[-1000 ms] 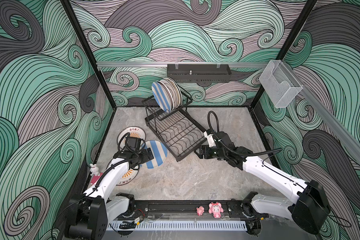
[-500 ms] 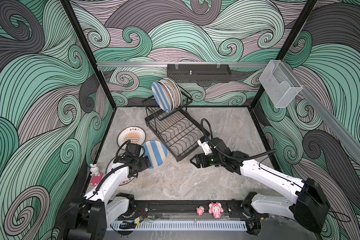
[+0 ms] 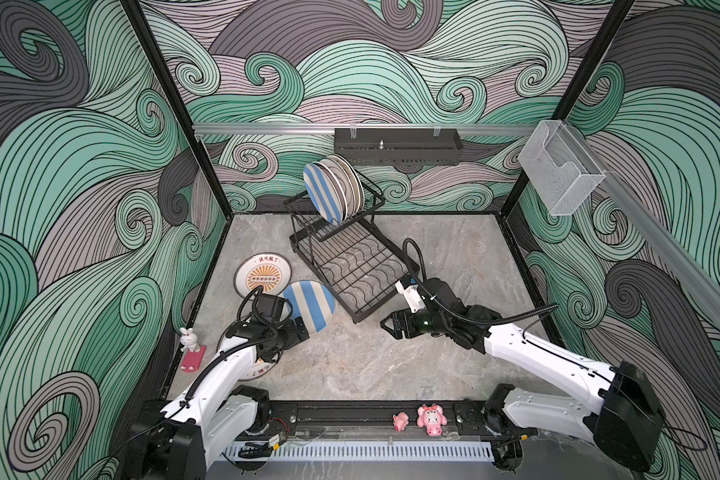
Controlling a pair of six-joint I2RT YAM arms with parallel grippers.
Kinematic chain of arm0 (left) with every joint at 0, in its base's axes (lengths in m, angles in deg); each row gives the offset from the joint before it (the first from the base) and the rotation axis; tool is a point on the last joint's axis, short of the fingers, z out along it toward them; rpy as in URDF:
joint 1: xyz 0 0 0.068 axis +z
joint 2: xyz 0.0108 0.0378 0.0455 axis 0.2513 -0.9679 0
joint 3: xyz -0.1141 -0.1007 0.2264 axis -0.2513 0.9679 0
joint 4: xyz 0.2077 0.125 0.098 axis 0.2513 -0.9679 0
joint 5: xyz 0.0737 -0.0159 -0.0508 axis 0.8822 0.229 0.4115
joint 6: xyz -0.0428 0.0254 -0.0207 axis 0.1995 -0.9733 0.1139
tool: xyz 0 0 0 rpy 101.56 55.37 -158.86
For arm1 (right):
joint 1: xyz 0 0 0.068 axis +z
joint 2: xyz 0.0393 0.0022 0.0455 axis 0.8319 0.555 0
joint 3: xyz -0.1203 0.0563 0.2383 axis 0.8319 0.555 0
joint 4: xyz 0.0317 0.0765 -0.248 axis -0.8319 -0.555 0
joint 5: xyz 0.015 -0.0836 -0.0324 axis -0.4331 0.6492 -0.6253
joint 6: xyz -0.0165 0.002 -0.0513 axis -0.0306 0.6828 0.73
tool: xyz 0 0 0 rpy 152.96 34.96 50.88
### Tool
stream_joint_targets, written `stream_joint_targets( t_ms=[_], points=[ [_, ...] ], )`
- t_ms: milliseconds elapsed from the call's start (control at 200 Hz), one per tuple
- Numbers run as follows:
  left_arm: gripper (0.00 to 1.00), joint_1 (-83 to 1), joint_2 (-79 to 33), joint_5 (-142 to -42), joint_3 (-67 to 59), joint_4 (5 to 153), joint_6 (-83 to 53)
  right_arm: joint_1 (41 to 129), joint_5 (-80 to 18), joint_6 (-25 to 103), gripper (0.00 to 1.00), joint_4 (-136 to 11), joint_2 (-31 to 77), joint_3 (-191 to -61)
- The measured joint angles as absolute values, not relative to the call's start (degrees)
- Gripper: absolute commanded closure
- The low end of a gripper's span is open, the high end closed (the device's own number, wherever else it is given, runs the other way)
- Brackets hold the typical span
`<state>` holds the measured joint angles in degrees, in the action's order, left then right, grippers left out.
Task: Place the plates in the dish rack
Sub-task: 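Move the right gripper toward the sunburst plate nearest the left arm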
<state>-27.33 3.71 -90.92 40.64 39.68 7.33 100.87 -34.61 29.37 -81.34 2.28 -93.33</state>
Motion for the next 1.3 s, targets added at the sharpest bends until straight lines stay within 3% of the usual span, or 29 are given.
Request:
stream_joint_targets(
  t_ms=[435, 645, 786, 906, 1006, 1126, 1301],
  points=[
    [0.01, -39.8, 0.2, -92.3, 40.7, 48.1, 11.9, 102.6, -35.6, 28.1, 0.22, -81.5, -1.9, -89.4],
    [0.01, -44.0, -0.7, -91.8, 38.5, 48.1, 12.7, 109.5, -35.5, 23.9, 0.23, -76.7, 0.6, -87.9],
    [0.01, -44.1, 1.8, -85.2, 32.0, 41.7, 11.2, 116.5, -33.9, 21.6, 0.26, -72.2, 8.8, -90.0],
    [0.01, -41.2, 8.0, -80.0, 29.3, 39.0, 8.8, 122.3, -31.6, 20.3, 0.29, -69.3, 17.9, -95.2],
    [0.01, -32.7, 13.5, -79.6, 30.4, 38.0, 7.3, 125.5, -30.5, 19.4, 0.31, -65.0, 24.7, -99.5],
    [0.01, -23.5, 18.7, -78.9, 34.0, 37.8, 6.7, 126.4, -30.6, 17.3, 0.32, -59.4, 31.9, -102.6],
    [0.01, -19.0, 22.1, -76.7, 38.7, 38.1, 7.3, 126.7, -30.5, 16.1, 0.33, -57.9, 40.0, -107.9]
  ],
)
